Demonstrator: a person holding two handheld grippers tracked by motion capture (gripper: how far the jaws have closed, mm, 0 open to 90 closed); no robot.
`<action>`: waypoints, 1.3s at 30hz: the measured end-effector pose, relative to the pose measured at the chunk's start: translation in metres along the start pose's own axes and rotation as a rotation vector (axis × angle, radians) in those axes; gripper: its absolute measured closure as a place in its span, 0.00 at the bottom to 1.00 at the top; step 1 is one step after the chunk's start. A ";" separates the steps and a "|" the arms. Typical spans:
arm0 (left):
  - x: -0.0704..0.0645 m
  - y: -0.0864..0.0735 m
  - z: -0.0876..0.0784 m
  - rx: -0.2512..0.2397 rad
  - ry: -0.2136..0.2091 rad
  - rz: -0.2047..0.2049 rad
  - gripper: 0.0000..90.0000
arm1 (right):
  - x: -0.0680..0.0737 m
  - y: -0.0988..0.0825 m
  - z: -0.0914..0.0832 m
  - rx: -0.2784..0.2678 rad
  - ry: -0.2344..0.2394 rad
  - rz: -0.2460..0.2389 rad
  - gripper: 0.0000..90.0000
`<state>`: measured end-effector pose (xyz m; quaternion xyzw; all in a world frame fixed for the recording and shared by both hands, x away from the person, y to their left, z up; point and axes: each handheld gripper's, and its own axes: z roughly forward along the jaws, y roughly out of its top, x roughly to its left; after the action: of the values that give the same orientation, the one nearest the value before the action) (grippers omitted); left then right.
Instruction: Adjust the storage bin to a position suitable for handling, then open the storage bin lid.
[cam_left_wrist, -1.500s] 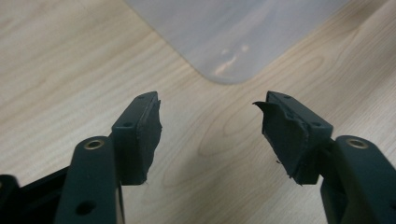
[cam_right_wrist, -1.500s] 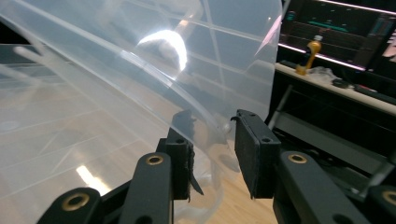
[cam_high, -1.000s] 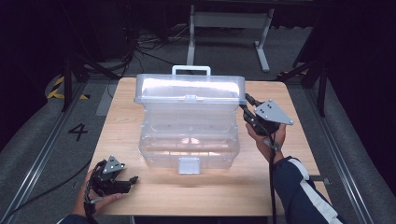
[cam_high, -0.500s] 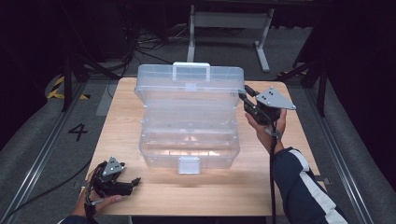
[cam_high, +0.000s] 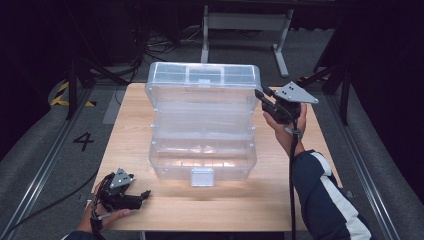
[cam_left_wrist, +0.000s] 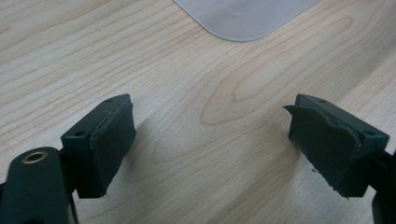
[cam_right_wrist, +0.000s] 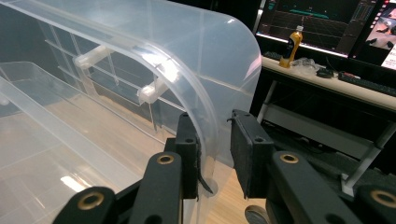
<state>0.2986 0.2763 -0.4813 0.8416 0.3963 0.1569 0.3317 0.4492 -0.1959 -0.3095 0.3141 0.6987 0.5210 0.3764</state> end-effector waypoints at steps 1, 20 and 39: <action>0.000 0.000 0.000 0.002 0.002 0.003 0.16 | -0.001 0.001 0.002 0.002 0.000 0.000 0.82; 0.000 0.002 0.002 0.009 -0.008 -0.005 0.16 | -0.014 0.011 0.019 -0.010 -0.020 0.000 0.92; -0.001 0.002 0.002 0.005 -0.004 -0.007 0.16 | -0.030 0.018 0.045 0.043 -0.006 0.031 0.93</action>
<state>0.3007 0.2738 -0.4815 0.8413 0.3988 0.1530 0.3312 0.5041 -0.1940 -0.2939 0.3342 0.7038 0.5107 0.3636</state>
